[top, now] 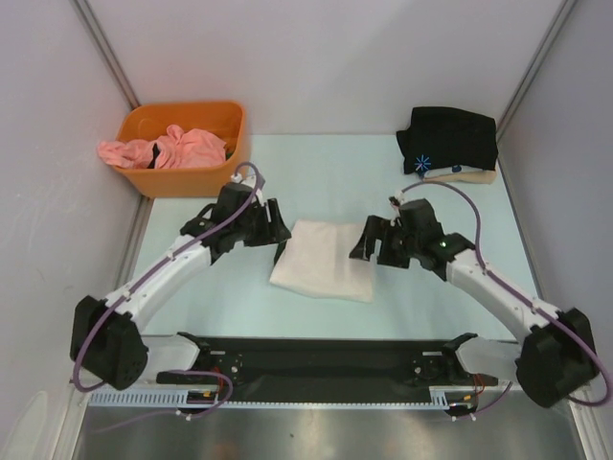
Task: Fold and stack the t-shirts
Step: Fold the tshirt
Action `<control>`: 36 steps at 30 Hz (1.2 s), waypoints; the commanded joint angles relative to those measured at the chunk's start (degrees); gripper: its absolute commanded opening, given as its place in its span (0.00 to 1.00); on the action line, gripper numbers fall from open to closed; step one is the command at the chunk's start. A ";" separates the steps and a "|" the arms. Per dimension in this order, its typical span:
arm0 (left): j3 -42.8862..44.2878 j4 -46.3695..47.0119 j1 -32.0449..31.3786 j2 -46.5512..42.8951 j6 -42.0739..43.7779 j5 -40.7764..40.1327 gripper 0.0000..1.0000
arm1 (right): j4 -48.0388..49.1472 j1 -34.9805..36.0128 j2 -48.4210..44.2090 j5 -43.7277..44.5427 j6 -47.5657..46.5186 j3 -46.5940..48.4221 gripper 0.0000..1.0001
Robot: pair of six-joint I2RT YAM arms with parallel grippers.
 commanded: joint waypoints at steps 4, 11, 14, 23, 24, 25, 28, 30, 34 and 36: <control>1.22 9.97 -3.20 11.62 -2.89 9.73 0.61 | 8.48 -2.56 16.29 -3.40 -2.31 10.05 0.97; 3.41 -4.26 -3.03 4.89 2.72 3.75 0.63 | 13.54 -12.31 20.08 -9.60 -6.45 5.60 0.99; 4.47 -9.54 -3.12 0.40 4.92 2.62 0.64 | 19.87 -15.39 23.67 -14.98 -6.97 3.31 1.00; 2.65 -20.01 -1.54 -15.51 10.55 -4.16 0.66 | 35.77 -15.32 38.09 -22.81 -5.22 0.76 0.99; 1.76 -19.92 -0.93 -16.74 10.99 -4.25 0.66 | 37.02 -14.88 39.76 -23.07 -4.70 0.49 0.98; 0.97 -19.66 0.03 -18.41 11.69 -4.25 0.66 | 38.16 -14.44 40.47 -23.94 -3.65 0.23 0.98; -1.59 -19.12 1.53 -20.00 11.96 -3.81 0.64 | 40.98 -11.54 42.14 -24.39 -2.24 -0.30 0.94; -2.11 -17.73 2.59 -21.23 12.31 -1.88 0.64 | 43.26 -9.87 42.50 -24.57 -1.70 -1.18 0.90; -3.08 -15.79 3.65 -21.76 12.13 -0.56 0.63 | 49.41 -8.46 43.72 -26.67 1.37 -3.11 0.81; -3.69 -14.74 3.91 -22.02 12.13 -0.12 0.62 | 53.28 -7.76 44.51 -28.42 3.21 -3.46 0.71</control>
